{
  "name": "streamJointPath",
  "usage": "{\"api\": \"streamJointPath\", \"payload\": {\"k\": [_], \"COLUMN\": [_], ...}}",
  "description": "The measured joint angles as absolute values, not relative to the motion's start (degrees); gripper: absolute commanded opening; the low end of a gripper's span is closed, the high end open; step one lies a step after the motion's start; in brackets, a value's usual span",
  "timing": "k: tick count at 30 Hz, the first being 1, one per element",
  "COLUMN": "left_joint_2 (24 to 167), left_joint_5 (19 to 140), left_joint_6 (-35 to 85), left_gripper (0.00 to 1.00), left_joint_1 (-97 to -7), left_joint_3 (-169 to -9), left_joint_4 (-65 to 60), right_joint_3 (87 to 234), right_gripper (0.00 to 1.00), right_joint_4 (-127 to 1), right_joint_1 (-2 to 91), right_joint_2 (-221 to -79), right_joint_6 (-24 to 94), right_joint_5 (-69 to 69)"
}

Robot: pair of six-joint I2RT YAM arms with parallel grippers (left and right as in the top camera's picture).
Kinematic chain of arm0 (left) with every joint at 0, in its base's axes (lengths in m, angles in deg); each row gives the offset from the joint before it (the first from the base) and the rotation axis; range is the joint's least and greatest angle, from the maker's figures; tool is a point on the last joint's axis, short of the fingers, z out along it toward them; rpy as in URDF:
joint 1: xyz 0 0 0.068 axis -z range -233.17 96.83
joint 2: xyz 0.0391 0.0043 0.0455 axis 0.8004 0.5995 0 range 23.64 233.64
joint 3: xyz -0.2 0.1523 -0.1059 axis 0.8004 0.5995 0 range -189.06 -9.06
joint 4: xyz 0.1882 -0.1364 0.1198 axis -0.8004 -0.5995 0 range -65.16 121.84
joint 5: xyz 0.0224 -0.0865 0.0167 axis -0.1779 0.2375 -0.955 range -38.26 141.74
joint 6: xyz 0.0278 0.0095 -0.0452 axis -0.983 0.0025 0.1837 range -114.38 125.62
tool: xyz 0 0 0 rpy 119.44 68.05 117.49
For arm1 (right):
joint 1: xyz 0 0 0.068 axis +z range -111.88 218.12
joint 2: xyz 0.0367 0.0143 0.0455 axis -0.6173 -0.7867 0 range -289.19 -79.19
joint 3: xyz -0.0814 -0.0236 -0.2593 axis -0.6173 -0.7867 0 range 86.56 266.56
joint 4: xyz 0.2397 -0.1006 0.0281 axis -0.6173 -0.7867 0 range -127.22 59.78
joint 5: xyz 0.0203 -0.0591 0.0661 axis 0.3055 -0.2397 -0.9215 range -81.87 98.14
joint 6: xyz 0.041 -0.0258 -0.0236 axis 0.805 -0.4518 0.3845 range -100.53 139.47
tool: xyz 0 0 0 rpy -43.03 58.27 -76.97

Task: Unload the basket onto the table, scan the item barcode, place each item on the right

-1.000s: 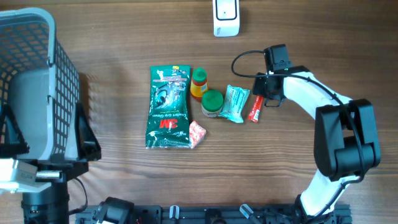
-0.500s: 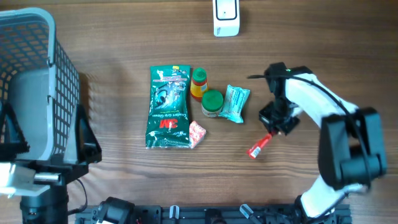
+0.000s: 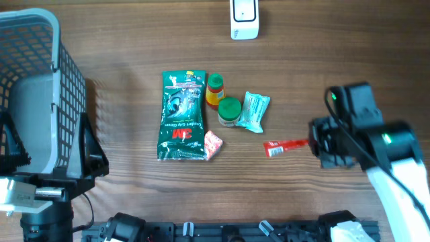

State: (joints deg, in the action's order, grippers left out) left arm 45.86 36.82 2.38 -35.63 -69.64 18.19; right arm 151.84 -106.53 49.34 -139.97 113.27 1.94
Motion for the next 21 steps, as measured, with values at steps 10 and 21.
{"api": "streamJointPath", "payload": {"k": [10, 21], "left_joint_2": [38.82, 28.38], "left_joint_5": [38.20, 38.40], "left_joint_6": [2.38, 2.36], "left_gripper": [1.00, 1.00], "left_joint_1": [-35.63, -35.71], "left_joint_3": [-69.51, -64.48], "left_joint_4": [16.66, 19.15], "right_joint_3": [151.84, 151.84], "right_gripper": [0.04, 0.04], "right_joint_4": [-116.59, -116.59], "right_joint_1": [49.34, 49.34], "right_joint_2": [-134.26, -134.26], "right_joint_6": [124.68, 125.33], "right_joint_5": [0.89, -2.72]}}
